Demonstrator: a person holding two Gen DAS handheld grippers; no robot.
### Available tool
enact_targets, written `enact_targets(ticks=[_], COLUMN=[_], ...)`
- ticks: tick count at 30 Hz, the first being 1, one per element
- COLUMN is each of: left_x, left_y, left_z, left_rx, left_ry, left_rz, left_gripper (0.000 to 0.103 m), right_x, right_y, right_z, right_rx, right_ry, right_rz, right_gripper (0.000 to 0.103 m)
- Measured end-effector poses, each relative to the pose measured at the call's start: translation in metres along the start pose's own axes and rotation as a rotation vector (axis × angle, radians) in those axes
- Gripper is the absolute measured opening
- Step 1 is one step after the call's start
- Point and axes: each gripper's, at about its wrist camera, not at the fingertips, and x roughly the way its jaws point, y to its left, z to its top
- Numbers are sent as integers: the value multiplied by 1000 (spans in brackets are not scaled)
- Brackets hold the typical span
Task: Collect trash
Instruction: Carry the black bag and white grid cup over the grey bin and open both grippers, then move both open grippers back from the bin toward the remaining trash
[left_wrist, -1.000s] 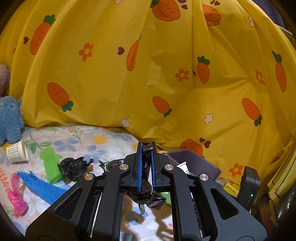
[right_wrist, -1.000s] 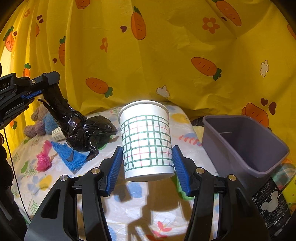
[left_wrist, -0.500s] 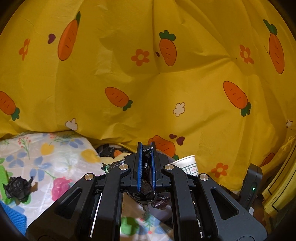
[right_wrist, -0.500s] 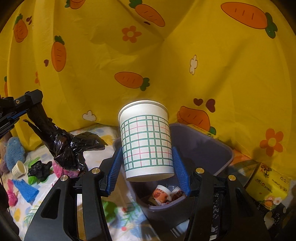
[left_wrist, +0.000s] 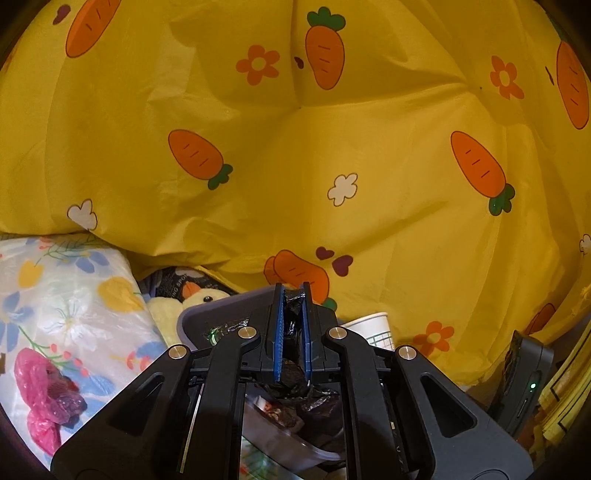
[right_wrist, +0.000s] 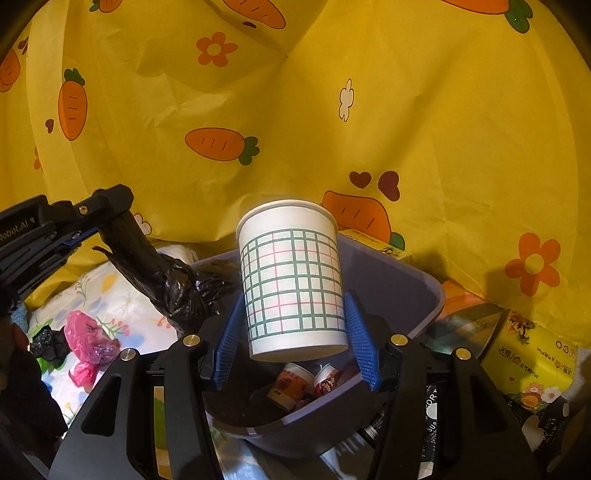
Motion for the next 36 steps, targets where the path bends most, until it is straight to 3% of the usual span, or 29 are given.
enact_targets(ticks=[5, 18, 20, 22, 24, 27, 36], left_x=[12, 14, 14, 10, -2, -16, -67], left_y=[7, 7, 8, 10, 12, 14, 30], left_z=[-13, -22, -23, -23, -22, -20, -23], left_rx=[-11, 7, 8, 6, 1, 17, 23], left_ry=[51, 79, 88, 75, 22, -5, -40], left_rz=[7, 25, 50, 94, 123, 147, 235], left_gripper=[7, 9, 26, 72, 84, 91, 95], right_x=[8, 16, 16, 16, 15, 10, -10], right_y=[3, 12, 12, 11, 9, 7, 21], right_z=[-4, -9, -9, -9, -9, -8, -8], right_rx=[-15, -36, -38, -35, -29, -26, -42], right_ry=[18, 42, 38, 34, 32, 16, -38], right_rz=[-2, -11, -18, -25, -35, -53, -59], right_gripper=[54, 56, 64, 70, 71, 73, 77])
